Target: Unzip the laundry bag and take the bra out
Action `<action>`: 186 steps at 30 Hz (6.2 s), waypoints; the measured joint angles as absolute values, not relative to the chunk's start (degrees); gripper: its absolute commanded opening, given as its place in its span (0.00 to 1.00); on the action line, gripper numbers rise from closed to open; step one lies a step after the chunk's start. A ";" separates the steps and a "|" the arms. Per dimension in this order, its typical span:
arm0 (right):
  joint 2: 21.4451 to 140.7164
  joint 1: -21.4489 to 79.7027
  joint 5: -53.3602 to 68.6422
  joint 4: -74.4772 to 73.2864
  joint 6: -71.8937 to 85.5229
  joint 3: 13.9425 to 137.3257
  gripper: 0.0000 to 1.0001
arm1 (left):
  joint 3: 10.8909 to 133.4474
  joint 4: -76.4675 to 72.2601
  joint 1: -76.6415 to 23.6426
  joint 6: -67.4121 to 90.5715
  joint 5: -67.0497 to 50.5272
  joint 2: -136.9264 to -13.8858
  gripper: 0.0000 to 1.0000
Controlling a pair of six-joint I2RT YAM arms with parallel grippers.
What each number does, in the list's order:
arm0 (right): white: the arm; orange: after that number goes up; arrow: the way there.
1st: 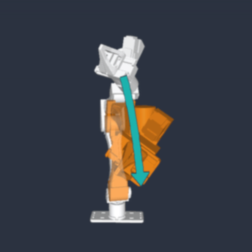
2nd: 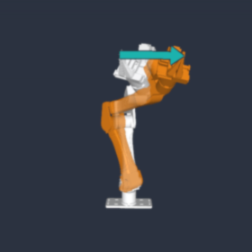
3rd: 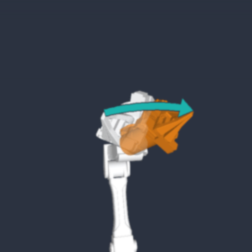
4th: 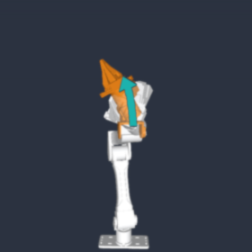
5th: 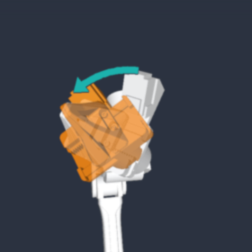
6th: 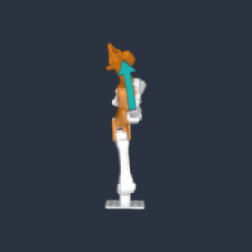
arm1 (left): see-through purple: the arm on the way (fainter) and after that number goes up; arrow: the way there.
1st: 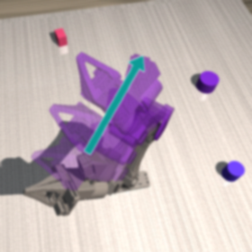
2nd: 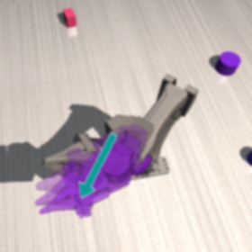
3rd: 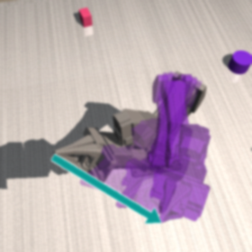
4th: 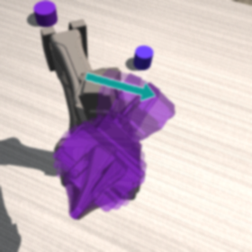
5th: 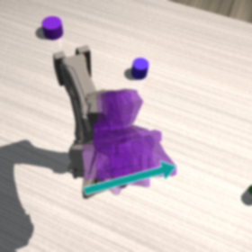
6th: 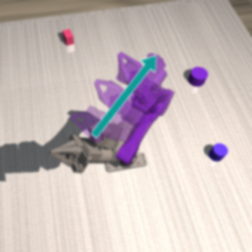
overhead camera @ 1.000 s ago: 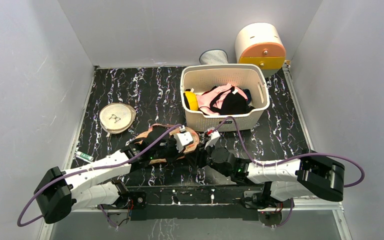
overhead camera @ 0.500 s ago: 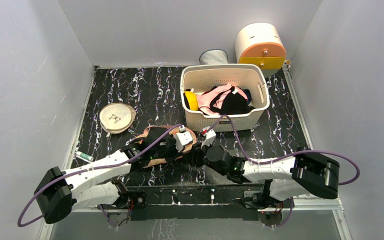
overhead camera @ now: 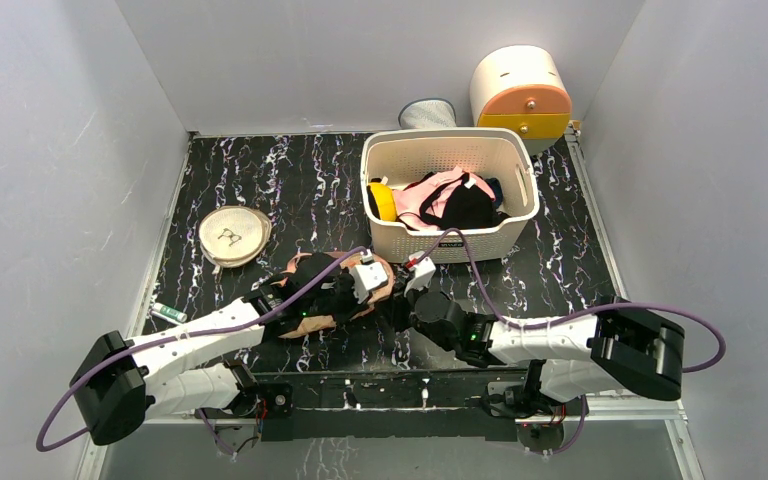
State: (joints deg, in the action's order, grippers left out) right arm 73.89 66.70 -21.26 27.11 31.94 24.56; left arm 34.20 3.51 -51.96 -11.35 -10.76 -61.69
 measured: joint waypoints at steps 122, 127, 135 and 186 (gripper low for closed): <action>64.31 54.76 8.91 18.20 22.79 21.52 0.00 | 35.46 4.10 -57.04 9.43 -6.59 -64.18 0.25; 65.36 54.81 7.77 18.24 24.10 21.54 0.00 | 38.50 9.19 -57.12 4.08 -6.66 -65.28 0.06; 66.96 54.85 5.28 19.84 27.49 21.56 0.00 | 41.69 17.54 -57.12 -7.62 -8.23 -62.41 0.00; 73.54 53.43 7.92 28.58 36.14 26.35 0.00 | 39.24 13.93 -57.19 4.86 4.73 -59.18 0.01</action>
State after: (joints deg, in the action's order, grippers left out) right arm 73.54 53.43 7.92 28.58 36.14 26.35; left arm 39.24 13.93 -57.19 4.86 4.73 -59.18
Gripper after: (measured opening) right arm 0.009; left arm 0.121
